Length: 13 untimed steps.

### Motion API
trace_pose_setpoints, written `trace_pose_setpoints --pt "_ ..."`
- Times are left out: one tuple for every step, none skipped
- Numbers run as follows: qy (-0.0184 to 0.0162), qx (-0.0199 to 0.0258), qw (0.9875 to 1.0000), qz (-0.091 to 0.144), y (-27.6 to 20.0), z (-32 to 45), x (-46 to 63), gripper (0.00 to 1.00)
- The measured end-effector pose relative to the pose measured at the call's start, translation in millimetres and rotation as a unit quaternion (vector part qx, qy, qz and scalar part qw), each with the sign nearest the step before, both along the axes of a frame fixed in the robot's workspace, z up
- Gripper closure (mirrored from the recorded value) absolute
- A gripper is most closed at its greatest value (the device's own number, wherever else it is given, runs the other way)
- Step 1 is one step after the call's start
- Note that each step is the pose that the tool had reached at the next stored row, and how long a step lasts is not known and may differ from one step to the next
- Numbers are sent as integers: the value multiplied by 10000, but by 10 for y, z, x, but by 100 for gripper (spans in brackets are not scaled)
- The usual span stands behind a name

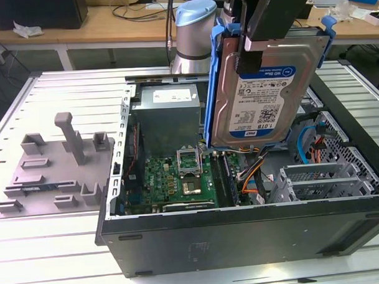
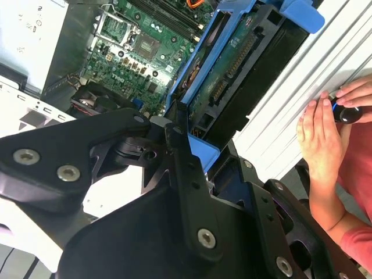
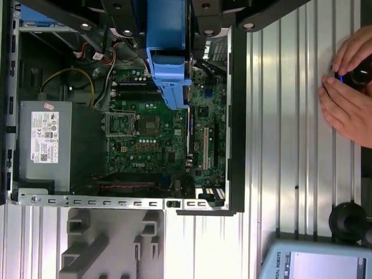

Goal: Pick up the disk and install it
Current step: 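Insert the disk into the insertion slot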

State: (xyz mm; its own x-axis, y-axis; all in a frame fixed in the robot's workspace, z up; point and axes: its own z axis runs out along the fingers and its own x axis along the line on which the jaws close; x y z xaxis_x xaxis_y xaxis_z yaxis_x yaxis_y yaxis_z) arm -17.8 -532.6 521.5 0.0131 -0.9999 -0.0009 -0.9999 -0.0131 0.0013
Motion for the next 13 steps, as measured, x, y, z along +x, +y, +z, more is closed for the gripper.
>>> trace_pose_setpoints --pt "0 0 10000 0 0 0 10 63" --pt "0 -1 10000 0 0 1 18 63" --pt "0 0 10000 0 0 0 41 63" --pt "0 0 10000 0 0 0 55 63" --pt "0 -1 10000 0 0 0 67 63" --pt "0 0 10000 0 -1 0 79 63" --pt "0 0 10000 0 -1 0 95 63" --pt "0 0 10000 0 -2 0 117 63" --pt "0 0 10000 0 -2 0 133 63" --pt "0 0 10000 0 -4 0 150 63" --pt "0 0 10000 0 -5 1 172 63" --pt "0 0 10000 0 -6 0 191 63" --pt "0 0 10000 0 -8 0 210 63"
